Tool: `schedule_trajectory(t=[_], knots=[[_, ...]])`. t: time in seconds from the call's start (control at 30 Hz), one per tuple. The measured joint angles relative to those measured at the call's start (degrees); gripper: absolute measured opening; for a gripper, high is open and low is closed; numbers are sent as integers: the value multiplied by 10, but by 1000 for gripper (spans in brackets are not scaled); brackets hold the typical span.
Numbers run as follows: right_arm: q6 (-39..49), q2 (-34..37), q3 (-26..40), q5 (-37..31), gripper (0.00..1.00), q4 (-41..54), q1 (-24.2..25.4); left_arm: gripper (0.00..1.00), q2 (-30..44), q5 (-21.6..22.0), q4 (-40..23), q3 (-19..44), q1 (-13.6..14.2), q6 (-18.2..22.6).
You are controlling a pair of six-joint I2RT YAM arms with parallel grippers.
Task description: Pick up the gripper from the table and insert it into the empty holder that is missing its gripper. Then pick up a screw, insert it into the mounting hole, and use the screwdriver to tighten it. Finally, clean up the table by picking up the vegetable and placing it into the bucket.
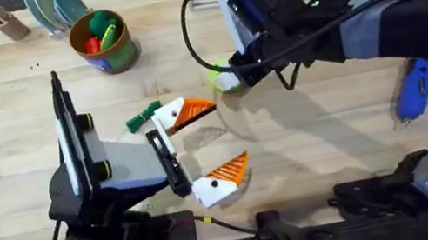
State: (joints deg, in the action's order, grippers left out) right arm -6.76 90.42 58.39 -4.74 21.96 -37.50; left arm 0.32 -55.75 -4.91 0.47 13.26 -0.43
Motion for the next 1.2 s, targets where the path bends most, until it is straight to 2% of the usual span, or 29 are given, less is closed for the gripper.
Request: schedule_trajectory(t=[0.67,1.2], knots=[[0,35,0,-4,656,-22,-13,993,0,0,0,0,0,0],[4,56,0,-6,496,-22,-13,993,0,0,0,0,0,0]])
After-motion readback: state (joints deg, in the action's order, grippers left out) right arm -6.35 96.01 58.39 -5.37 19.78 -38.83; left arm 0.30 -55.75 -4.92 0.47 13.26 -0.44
